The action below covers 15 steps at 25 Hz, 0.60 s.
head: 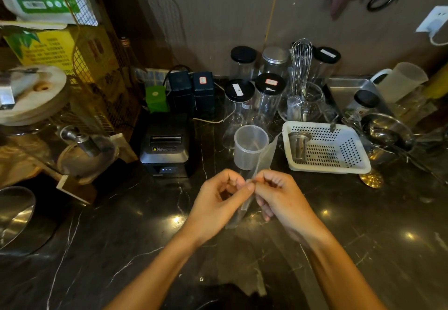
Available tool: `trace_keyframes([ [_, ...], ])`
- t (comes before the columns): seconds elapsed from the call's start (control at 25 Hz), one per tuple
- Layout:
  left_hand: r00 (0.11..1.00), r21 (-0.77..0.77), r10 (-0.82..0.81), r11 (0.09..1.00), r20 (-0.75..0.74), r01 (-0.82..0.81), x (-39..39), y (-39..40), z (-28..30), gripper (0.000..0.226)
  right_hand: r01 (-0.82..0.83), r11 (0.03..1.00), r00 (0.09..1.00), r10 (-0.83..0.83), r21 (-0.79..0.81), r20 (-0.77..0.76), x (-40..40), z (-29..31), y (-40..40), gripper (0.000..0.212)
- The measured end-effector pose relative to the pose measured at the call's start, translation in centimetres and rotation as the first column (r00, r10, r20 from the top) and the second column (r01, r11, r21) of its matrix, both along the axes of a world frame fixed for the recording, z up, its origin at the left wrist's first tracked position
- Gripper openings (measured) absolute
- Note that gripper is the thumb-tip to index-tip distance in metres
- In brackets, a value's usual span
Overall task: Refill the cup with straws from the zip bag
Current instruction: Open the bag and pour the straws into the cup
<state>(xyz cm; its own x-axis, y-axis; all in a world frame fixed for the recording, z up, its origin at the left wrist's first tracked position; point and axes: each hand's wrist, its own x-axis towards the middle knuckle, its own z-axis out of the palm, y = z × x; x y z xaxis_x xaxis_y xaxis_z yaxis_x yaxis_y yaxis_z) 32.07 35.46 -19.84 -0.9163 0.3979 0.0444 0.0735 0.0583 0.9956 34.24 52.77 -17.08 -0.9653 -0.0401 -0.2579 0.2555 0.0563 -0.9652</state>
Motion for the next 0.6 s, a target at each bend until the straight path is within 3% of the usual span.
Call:
trace_keyframes([
  [0.24,0.96,0.142,-0.265,0.957,0.087,0.251,-0.6,0.1,0.5,0.018,-0.027,0.97,0.997,0.045,-0.242,0.07,0.4,-0.4,0.4,0.022],
  [0.44,0.949,0.108,-0.26,0.964,0.178,0.244,-1.0,-0.4,-0.3,0.035,-0.064,0.929,0.989,0.107,-0.364,0.1,0.8,-0.7,1.0,0.024],
  [0.6,0.948,0.123,-0.251,0.965,0.194,0.231,-0.9,-0.5,-0.4,0.032,-0.061,0.951,0.995,0.082,-0.302,0.059,0.9,-0.8,0.9,0.028],
])
